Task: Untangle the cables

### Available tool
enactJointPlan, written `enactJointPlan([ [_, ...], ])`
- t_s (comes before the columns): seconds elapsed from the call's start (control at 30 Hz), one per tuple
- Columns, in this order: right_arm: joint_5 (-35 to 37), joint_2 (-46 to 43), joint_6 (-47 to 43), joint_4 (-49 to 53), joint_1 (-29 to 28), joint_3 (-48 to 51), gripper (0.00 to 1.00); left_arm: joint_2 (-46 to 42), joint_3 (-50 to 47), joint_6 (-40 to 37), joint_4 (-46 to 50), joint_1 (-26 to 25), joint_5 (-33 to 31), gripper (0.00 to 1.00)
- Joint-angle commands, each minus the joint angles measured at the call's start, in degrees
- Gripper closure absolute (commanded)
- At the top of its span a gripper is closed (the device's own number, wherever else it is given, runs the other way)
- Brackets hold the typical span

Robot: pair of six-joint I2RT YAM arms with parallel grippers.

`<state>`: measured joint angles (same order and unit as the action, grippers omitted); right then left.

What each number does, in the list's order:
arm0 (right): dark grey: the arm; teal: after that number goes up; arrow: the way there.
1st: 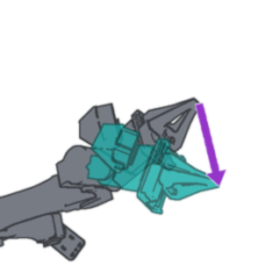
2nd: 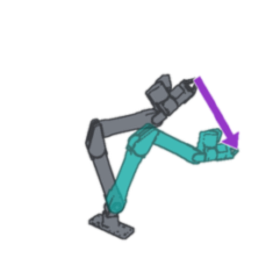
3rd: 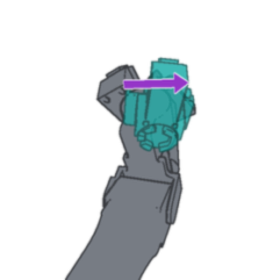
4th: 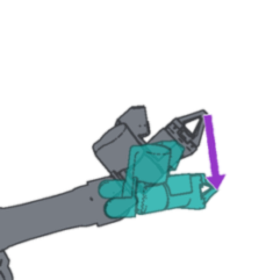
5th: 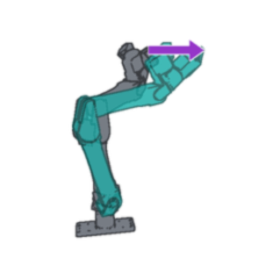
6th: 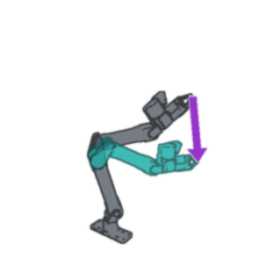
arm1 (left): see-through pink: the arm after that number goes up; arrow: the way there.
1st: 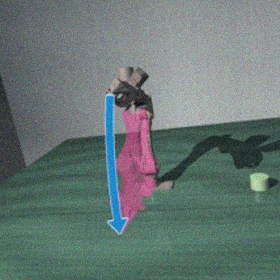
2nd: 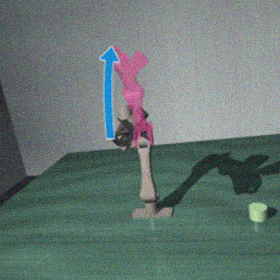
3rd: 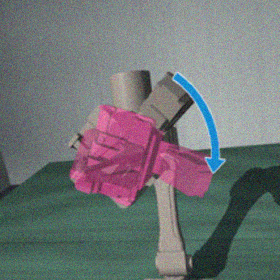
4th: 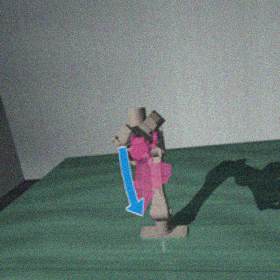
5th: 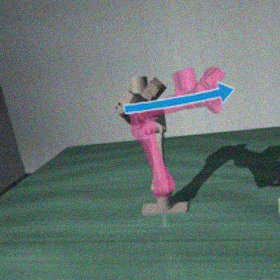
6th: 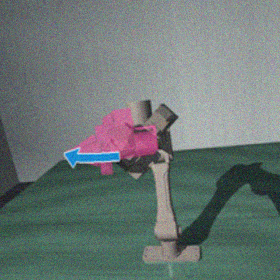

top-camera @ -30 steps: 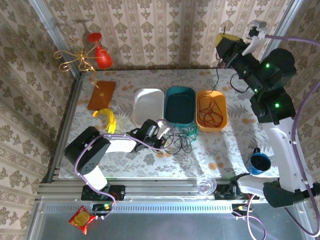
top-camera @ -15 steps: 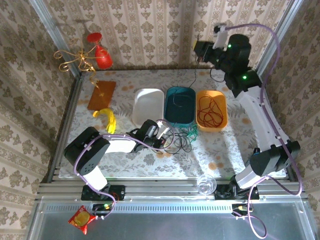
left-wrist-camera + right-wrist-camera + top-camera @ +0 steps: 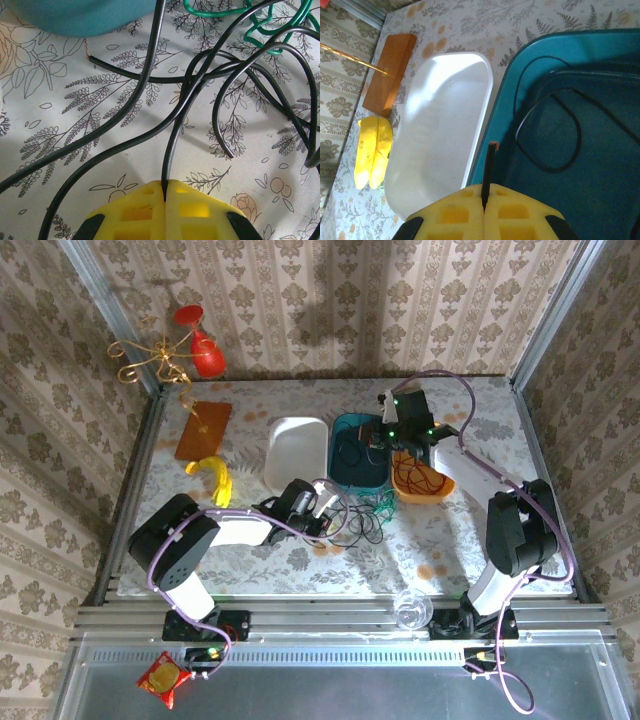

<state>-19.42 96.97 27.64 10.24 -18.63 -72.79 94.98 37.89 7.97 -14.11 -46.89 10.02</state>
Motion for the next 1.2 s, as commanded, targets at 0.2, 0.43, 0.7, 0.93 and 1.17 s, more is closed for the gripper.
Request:
enactJointPlan([
  [0.2,-2.4,8.9,1.9,-0.8,-0.6,-3.8,0.93,-1.3,-0.2,-0.3,4.6,-0.3,-3.3,1.0],
  [0.43,0.1,11.1,2.0,0.8,-0.7,-5.6,0.61,-4.7,0.2,-1.6,4.9,-0.3,-2.5,1.0],
  [0.7,4.5,3.1,0.3,2.9,-1.1,-3.0,0.46,-5.6,0.6,-2.8,4.9,0.0,-1.0,1.0],
  [0.93,-1.1,-4.3,-3.9,10.4,-5.0,4.4,0.47,-5.8,-0.5,-2.1,3.5,0.1,-0.3,1.0],
  [1.17,3.1,-12.3,-2.2,15.5,-7.2,14.8,0.49,-5.8,-1.0,-1.9,2.7,0.1,-0.3,1.0],
])
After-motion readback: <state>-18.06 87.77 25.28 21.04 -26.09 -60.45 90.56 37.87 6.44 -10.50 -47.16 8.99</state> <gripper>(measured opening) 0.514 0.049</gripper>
